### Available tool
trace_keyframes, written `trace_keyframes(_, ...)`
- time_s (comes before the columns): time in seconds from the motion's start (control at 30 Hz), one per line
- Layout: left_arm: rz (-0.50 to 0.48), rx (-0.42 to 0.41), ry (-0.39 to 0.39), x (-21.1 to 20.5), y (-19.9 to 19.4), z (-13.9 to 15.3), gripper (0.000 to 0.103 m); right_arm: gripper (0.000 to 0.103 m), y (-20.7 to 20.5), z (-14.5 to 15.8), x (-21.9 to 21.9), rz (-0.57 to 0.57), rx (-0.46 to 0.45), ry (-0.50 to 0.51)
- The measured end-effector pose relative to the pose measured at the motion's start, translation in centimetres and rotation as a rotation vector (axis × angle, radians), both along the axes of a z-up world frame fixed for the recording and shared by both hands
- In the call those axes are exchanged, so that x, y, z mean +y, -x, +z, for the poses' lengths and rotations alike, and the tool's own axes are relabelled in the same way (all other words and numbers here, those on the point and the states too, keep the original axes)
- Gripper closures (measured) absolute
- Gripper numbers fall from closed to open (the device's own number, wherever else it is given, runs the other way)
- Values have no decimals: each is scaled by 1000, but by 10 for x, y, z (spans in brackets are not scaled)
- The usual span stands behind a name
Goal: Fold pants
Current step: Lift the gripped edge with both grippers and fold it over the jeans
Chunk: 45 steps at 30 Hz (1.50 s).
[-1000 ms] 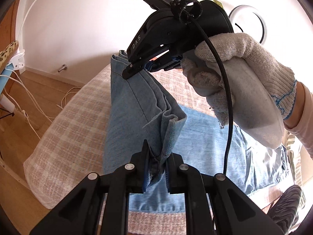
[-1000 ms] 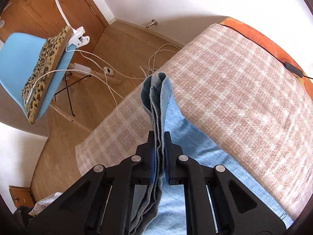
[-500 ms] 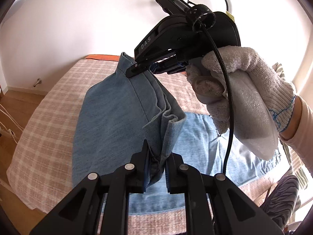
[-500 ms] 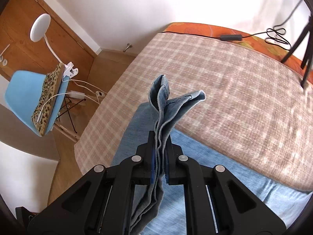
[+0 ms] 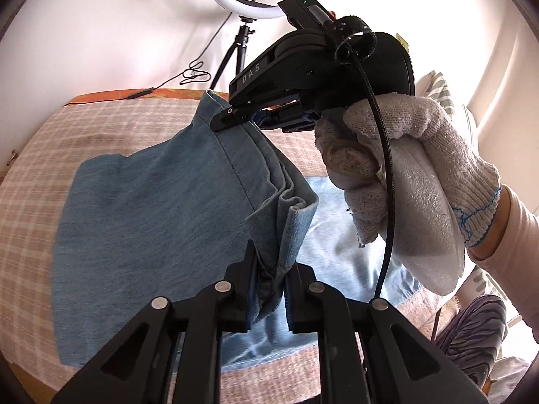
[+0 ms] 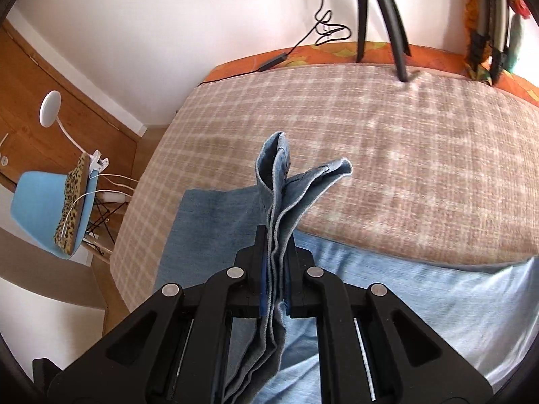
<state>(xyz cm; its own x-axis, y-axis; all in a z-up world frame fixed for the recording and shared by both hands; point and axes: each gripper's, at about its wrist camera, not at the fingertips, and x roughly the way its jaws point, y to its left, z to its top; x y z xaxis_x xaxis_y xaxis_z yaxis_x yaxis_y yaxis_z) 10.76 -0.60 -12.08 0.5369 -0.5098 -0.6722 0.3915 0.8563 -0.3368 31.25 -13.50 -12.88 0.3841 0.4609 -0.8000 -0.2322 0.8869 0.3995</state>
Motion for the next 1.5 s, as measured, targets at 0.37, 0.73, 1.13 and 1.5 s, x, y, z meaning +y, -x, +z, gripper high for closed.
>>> trace_keyframes(0.37,-120,19,38,-75,8,1,93,95,27,-4,-101,-107,-20,-14)
trace_keyframes(0.73,-259,7,43,-150,22,11,93,95,66,13,-193,-200,-62,-7)
trace_keyframes(1.13,-412,11,53,-234,52,16,93,95,119,18,-295,-316,-89,2)
trace_keyframes(1.5,-532,11,59,-306,66,19,93,96,159,16,-383,-438,-97,16)
